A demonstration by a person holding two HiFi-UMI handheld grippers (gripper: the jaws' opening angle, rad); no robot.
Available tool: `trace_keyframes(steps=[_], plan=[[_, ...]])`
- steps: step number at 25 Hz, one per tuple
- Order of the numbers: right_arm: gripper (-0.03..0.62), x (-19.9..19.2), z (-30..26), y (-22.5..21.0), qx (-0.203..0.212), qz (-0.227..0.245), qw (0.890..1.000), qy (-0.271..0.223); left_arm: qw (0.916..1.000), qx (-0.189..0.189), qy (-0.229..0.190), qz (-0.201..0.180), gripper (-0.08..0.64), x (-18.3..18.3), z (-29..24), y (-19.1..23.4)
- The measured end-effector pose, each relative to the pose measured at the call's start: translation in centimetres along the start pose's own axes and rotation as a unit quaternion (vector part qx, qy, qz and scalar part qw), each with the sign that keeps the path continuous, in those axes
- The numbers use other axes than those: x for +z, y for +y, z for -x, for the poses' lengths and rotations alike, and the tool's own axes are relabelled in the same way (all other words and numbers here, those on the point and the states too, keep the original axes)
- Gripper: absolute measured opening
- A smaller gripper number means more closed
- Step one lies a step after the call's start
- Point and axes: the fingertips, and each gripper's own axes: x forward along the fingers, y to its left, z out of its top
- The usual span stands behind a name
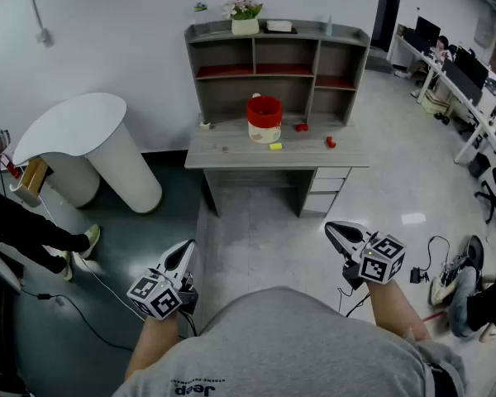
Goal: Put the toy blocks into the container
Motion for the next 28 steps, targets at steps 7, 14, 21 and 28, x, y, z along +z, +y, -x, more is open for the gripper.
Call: trace_keyframes(steps=[7, 14, 21, 28], plan=[[0.003, -0.1, 0.6, -0.2, 0.004, -0.003, 1.000, -0.007, 1.0000, 0.002, 0.005, -0.001, 0.012, -0.2, 0.1, -0.7], [0.005, -0.1, 1.4, -1.0, 0.005, -0.011, 1.000, -0.014, 1.0000, 0.004, 0.008, 0.000, 0.012, -0.5, -0.4, -1.4], [0.009, 0.5, 3.8, -3.2, 0.013, -0.011, 1.000, -0.015, 0.9999, -0.004, 0.016, -0.001, 0.012, -1.2, -3.9, -3.9], [0.011, 1.3, 9.2, -8.6, 0.012, -0.023, 0.999, -0.019, 0.9994, -0.028, 0.022, -0.007, 0.012, -2.7, -10.3, -9.1]])
